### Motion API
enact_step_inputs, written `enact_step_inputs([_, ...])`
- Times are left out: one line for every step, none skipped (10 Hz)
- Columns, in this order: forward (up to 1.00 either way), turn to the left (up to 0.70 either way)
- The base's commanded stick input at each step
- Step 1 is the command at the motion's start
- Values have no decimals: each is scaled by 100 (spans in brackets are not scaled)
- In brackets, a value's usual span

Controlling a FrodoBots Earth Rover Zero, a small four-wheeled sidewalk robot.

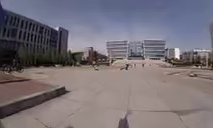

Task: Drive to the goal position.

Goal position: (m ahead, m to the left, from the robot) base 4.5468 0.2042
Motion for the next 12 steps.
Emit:
enact_step_inputs([100,0])
enact_step_inputs([100,0])
enact_step_inputs([100,0])
enact_step_inputs([100,-26])
enact_step_inputs([100,-40])
enact_step_inputs([100,-40])
enact_step_inputs([100,-26])
enact_step_inputs([100,-4])
enact_step_inputs([100,0])
enact_step_inputs([100,0])
enact_step_inputs([100,0])
enact_step_inputs([100,0])
